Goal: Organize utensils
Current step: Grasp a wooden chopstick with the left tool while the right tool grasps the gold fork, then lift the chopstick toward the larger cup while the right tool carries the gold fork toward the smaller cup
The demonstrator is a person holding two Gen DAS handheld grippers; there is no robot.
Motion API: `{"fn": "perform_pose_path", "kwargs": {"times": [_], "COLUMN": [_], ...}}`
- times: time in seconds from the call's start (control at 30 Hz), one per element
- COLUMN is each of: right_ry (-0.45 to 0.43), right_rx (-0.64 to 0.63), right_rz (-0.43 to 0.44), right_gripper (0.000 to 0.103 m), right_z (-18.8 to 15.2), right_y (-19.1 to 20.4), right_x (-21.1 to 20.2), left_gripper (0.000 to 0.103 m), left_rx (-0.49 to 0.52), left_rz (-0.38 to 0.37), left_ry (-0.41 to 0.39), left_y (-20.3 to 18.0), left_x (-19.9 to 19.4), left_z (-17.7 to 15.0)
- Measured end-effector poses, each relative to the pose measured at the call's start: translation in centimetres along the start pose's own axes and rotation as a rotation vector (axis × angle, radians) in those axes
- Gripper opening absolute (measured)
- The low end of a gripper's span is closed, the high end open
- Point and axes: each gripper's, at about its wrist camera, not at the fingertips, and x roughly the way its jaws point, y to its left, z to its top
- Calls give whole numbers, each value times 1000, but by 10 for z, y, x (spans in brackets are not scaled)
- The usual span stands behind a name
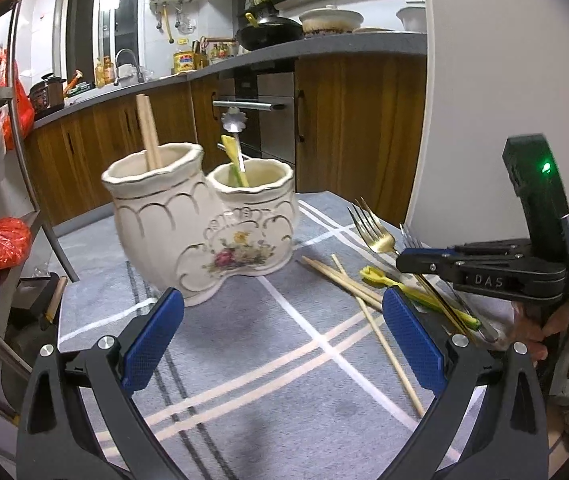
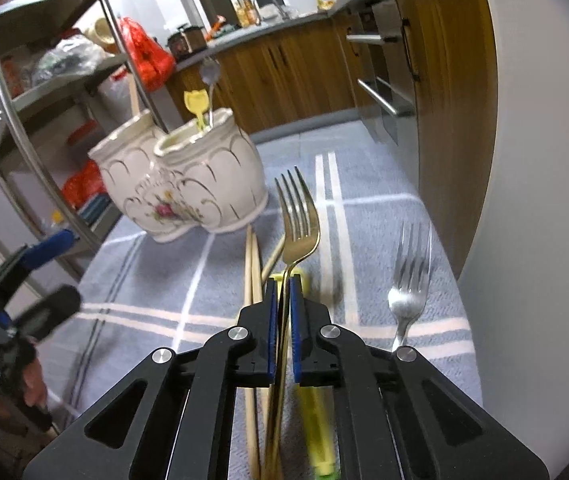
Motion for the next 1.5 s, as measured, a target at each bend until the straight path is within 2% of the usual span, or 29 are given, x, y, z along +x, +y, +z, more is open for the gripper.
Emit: {"fn": "perform_pose_path", "kwargs": {"times": [0.2,0.33,0.4,0.47,0.5,0.57,0.67,0.73,0.9,0.97,1.1,1.37,1.5], "right_ry": [-51,-109,-133,-151,-164,-176,-186,-193,-214,-221,-231,-250,-248], "right_rx": [6,-13,-19,-21,-25,-30,-30,-31,-40,-44,-46,-51,-52], "right_rz": [18,37,47,56,59,63,74,80,99,106,115,119,116], "right_gripper": [6,6,6,6,6,6,6,6,6,6,6,6,6], "right_z": [3,6,7,7,7,7,7,8,6,5,4,2,2], "right_y": [-4,1,2,2,2,3,2,2,4,4,3,2,4], "right_x": [-8,-20,-25,-27,-30,-33,-37,-39,-46,-48,-51,-55,-55], "left_gripper": [98,97,93,75,72,58,46,33,22,5,4,4,4], "left_rx": [21,31,36,37,35,39,55,61,52,56,90,82,95], "left_rz": [-13,-32,-45,-61,-75,-99,-119,-122,-84,-80,-83,-27,-24], "left_ry": [42,123,157,198,221,256,292,320,326,332,335,203,198], "left_y": [-14,-25,-32,-38,-41,-47,-55,-58,-57,-57,-59,-47,-39], "left_x": [13,31,39,47,51,59,69,76,93,97,96,65,54], "left_z": [1,-1,-3,-6,-8,-11,-14,-16,-6,-2,2,18,21]}}
